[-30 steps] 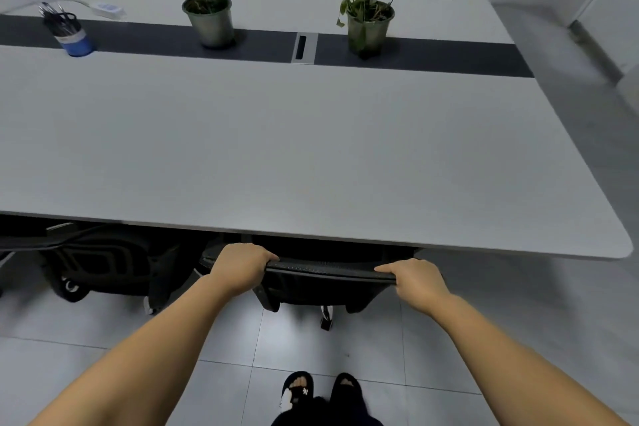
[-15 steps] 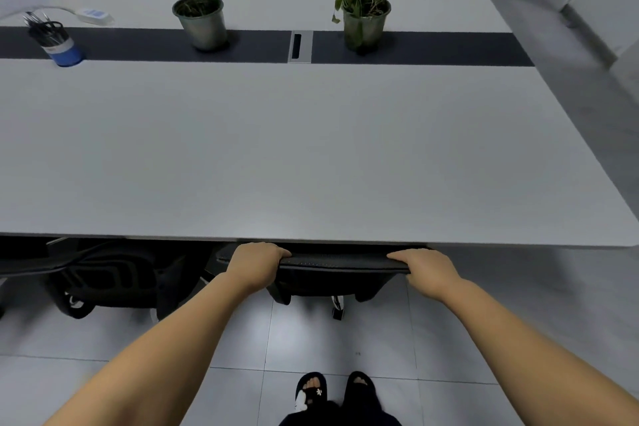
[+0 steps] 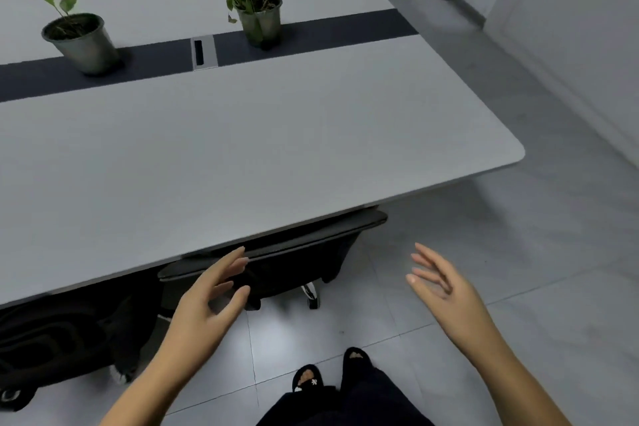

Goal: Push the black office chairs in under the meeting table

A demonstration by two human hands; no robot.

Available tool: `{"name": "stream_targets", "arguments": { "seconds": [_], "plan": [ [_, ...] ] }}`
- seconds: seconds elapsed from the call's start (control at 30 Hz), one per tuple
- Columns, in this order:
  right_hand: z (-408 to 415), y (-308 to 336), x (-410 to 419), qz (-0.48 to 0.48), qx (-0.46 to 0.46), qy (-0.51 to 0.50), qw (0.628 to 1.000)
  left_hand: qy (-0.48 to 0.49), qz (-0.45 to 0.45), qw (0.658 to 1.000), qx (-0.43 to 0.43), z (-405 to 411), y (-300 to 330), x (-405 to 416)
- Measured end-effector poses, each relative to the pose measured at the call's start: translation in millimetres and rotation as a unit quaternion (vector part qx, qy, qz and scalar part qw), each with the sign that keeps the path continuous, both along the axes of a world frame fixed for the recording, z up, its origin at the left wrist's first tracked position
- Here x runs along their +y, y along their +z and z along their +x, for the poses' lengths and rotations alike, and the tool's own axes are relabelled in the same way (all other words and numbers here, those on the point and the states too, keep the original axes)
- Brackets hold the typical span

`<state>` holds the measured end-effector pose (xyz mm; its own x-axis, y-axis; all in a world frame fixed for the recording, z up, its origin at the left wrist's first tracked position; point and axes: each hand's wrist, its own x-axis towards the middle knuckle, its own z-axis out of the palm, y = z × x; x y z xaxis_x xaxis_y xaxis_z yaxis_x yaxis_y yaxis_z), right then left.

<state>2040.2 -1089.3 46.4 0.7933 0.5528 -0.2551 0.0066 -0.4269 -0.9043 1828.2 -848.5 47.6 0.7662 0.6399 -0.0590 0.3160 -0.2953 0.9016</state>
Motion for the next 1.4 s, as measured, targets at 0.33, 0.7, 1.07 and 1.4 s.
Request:
{"name": "stream_targets", "arguments": {
  "seconds": [0.33, 0.7, 1.07, 1.4],
  "plan": [
    [-58.3, 6.2, -92.2, 0.030, 0.022, -0.196, 0.980, -0.081, -0.082, 0.993, -0.030, 38.3, 5.0, -83.9],
    [-7.7, 4.1, -236.8, 0.052, -0.014, -0.313, 0.948, -0.168, -0.075, 0.982, -0.036, 150.6, 4.8, -208.3],
    [109.4, 14.8, -391.5, 0.090, -0.048, -0.366, 0.925, -0.217, -0.077, 0.971, -0.057, 283.0, 10.5, -366.2],
    [233.6, -0.3, -428.0, 0.099, -0.042, -0.371, 0.922, -0.238, -0.062, 0.968, -0.056, 422.8, 4.1, -400.9]
  ]
}}
